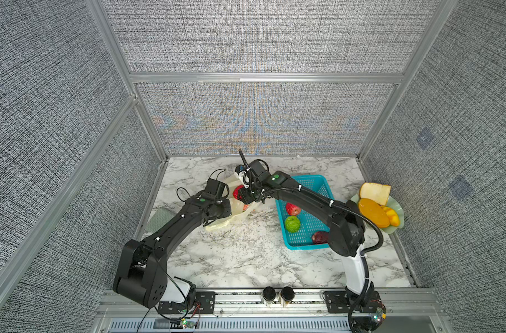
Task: Untie the knot of a plastic bag & take out the apple
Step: Pick up the apple from the plastic bag.
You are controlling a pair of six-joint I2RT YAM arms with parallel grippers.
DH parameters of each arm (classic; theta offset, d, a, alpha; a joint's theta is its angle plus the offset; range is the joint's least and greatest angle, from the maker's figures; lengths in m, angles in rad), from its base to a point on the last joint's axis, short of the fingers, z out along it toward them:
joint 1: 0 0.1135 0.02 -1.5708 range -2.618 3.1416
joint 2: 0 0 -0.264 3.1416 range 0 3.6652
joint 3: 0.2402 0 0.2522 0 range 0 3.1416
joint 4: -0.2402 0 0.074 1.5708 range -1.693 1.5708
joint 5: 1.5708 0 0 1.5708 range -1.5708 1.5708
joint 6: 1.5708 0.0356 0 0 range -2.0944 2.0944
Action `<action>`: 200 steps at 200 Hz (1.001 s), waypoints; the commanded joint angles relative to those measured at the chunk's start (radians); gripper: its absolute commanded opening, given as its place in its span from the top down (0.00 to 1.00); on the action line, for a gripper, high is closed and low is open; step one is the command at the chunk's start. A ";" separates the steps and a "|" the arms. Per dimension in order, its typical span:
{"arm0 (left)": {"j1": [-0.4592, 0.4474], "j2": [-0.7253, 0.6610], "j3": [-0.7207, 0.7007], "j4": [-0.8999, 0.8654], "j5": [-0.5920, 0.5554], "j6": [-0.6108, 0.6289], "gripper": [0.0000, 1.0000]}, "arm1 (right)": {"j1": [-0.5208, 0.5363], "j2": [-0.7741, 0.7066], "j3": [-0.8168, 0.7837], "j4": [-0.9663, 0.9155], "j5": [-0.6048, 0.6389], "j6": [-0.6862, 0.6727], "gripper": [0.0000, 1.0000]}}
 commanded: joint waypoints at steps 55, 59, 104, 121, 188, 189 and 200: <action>0.005 0.008 -0.020 0.016 -0.016 0.020 0.76 | -0.132 -0.119 -0.224 0.457 -0.504 0.359 0.59; 0.005 0.006 -0.021 0.014 -0.017 0.020 0.76 | -0.133 -0.119 -0.224 0.467 -0.511 0.363 0.59; 0.011 -0.005 -0.053 -0.011 -0.043 0.027 0.76 | -0.167 -0.123 -0.252 0.627 -0.617 0.475 0.57; 0.018 -0.030 -0.078 -0.018 -0.051 0.028 0.76 | -0.179 -0.125 -0.256 0.640 -0.615 0.484 0.57; 0.057 -0.106 -0.120 -0.067 -0.079 0.038 0.79 | -0.204 -0.132 -0.224 0.448 -0.447 0.354 0.55; 0.058 -0.108 -0.120 -0.067 -0.079 0.038 0.79 | -0.205 -0.133 -0.224 0.443 -0.442 0.351 0.55; 0.066 -0.119 -0.123 -0.075 -0.083 0.043 0.82 | -0.205 -0.147 -0.221 0.401 -0.382 0.312 0.55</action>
